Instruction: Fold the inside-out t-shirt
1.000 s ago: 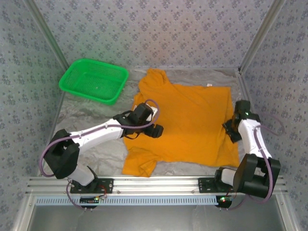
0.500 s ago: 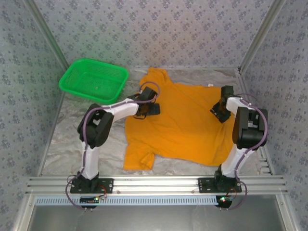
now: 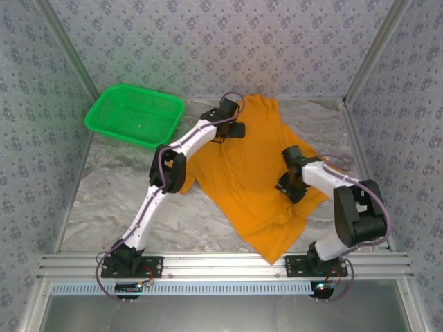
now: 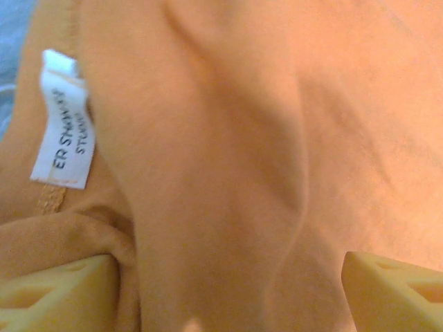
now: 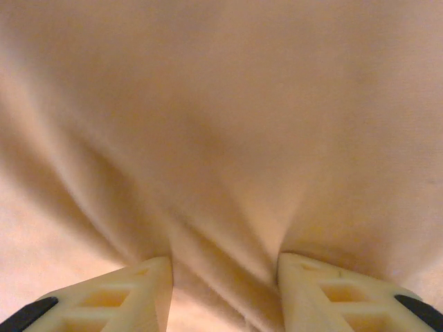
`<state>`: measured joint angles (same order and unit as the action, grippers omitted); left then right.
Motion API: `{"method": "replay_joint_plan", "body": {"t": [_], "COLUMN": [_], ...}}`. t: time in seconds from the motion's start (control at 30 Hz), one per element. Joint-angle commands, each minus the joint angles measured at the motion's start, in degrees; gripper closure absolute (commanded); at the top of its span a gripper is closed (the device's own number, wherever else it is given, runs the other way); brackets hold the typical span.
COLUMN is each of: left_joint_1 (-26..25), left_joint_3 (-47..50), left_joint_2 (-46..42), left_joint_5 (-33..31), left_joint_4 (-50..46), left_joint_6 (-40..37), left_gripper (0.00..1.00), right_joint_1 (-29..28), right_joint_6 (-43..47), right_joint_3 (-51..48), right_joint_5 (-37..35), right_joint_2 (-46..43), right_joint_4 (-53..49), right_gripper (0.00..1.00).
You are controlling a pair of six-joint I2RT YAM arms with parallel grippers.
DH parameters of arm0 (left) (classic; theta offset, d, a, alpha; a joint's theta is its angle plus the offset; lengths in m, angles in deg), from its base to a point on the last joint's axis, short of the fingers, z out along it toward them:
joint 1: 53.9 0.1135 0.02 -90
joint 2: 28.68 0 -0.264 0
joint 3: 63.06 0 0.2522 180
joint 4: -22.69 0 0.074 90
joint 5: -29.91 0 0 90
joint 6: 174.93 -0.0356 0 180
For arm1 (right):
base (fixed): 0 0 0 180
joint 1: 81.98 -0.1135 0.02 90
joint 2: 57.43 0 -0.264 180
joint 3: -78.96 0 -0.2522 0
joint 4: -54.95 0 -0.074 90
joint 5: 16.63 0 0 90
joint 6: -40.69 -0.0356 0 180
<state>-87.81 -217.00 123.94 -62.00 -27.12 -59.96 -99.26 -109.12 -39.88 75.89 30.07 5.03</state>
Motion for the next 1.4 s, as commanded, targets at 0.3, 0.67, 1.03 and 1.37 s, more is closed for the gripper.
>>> {"method": "replay_joint_plan", "body": {"t": [0.3,0.67,1.03,1.37], "left_joint_1": [0.3,1.7,4.0,0.9], "left_joint_3": [0.8,41.2,41.7,2.5], "left_joint_2": [-7.2,-33.6,-23.6,0.5], "left_joint_5": [7.9,-2.6,-5.3,2.9], "left_joint_4": [-1.5,2.9,4.1,-5.9], "left_joint_6": [-9.3,3.3,8.6,0.3], "left_gripper": [0.12,0.13,0.14,0.14], "right_joint_1": [-18.4,5.2,9.5,-7.4], "right_joint_6": [-6.7,13.6,8.2,-10.4], "right_joint_3": [7.8,7.8,-4.1,-13.5], "right_joint_5": [-0.7,-6.4,-6.4,1.7], "right_joint_2": [-2.0,-1.1,-0.6,-9.5], "right_joint_4": [-4.6,-0.2,-3.6,-6.4], "right_gripper": [0.47,0.4,0.46,0.57]}}
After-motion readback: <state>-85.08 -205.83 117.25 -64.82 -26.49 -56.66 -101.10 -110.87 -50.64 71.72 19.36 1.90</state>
